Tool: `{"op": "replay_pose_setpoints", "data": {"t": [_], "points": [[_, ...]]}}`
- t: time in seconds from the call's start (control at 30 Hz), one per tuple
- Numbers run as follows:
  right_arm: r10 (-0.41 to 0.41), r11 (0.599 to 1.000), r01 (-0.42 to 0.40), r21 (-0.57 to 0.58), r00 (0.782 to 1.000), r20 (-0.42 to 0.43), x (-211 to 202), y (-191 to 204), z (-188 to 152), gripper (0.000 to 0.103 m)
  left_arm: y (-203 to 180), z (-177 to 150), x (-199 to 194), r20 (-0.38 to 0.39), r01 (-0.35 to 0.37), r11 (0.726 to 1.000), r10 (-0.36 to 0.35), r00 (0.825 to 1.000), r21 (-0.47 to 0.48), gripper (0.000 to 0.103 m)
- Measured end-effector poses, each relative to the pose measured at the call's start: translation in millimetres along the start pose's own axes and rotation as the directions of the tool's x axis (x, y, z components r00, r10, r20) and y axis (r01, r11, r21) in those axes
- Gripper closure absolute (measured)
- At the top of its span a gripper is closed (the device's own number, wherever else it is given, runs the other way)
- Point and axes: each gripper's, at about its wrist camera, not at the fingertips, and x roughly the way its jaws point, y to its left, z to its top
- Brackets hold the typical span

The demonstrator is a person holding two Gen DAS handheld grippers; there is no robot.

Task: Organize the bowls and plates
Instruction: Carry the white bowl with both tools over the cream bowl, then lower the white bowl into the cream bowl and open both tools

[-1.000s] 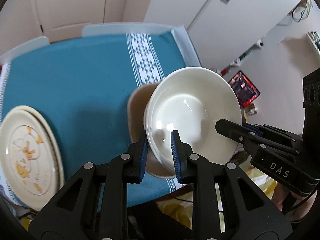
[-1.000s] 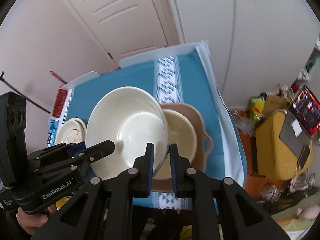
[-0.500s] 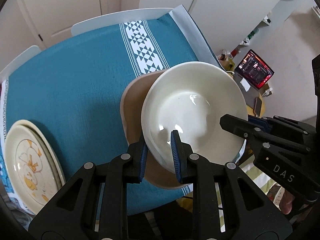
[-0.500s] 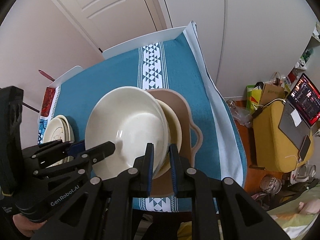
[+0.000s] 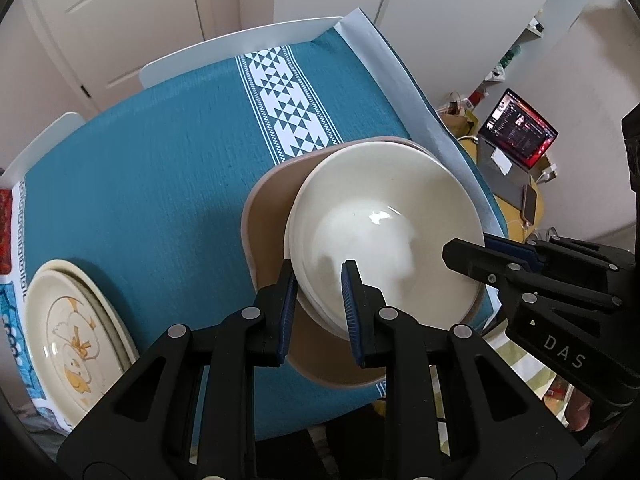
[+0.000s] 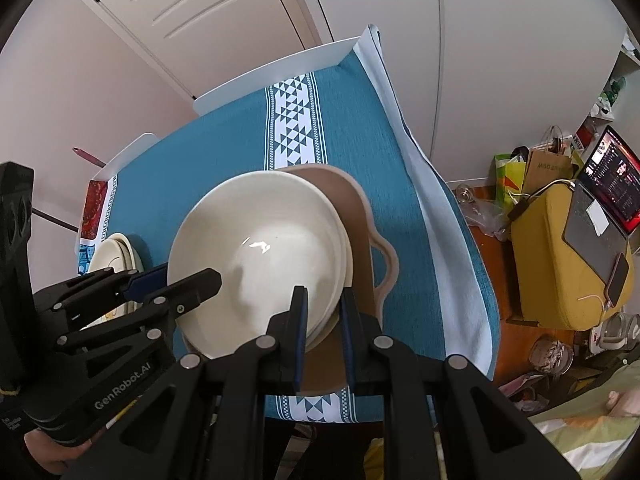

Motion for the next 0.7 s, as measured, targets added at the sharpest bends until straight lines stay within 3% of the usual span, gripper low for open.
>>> {"op": "replay_pose_setpoints", "data": {"t": [0.4, 0.6, 0.63, 0.67, 0.7], "points": [[0.012, 1.000, -0.012, -0.006, 1.000, 0.014, -10.3, -1.1, 1.3, 0.088, 3.2, 0.8, -10.6, 0.007, 0.009, 1.000, -0.009, 1.000, -0.024, 0.083], [0.064, 0.997, -0.060, -0.049, 0.995, 0.077, -59.0, 1.9, 7.3, 0.088, 9.5, 8.8, -74.3, 0.131, 0.007, 1.000, -0.005, 0.991, -0.013, 0.081], [0.070, 0.996, -0.063, -0.067, 0.993, 0.093, -68.9, 3.1, 8.9, 0.088, 10.1, 10.0, -85.5, 0.156, -0.001, 1.000, 0.002, 0.988, -0.004, 0.073], [0.070, 0.994, -0.061, -0.086, 0.991, 0.110, -78.6, 4.2, 10.2, 0.087, 10.5, 11.2, -97.0, 0.182, -0.022, 1.000, 0.020, 0.983, 0.006, 0.050], [0.071, 0.993, -0.058, -0.102, 0.990, 0.122, -85.0, 5.1, 11.3, 0.076, 10.9, 12.0, -107.5, 0.211, -0.051, 0.999, 0.046, 0.976, 0.019, 0.033]]}}
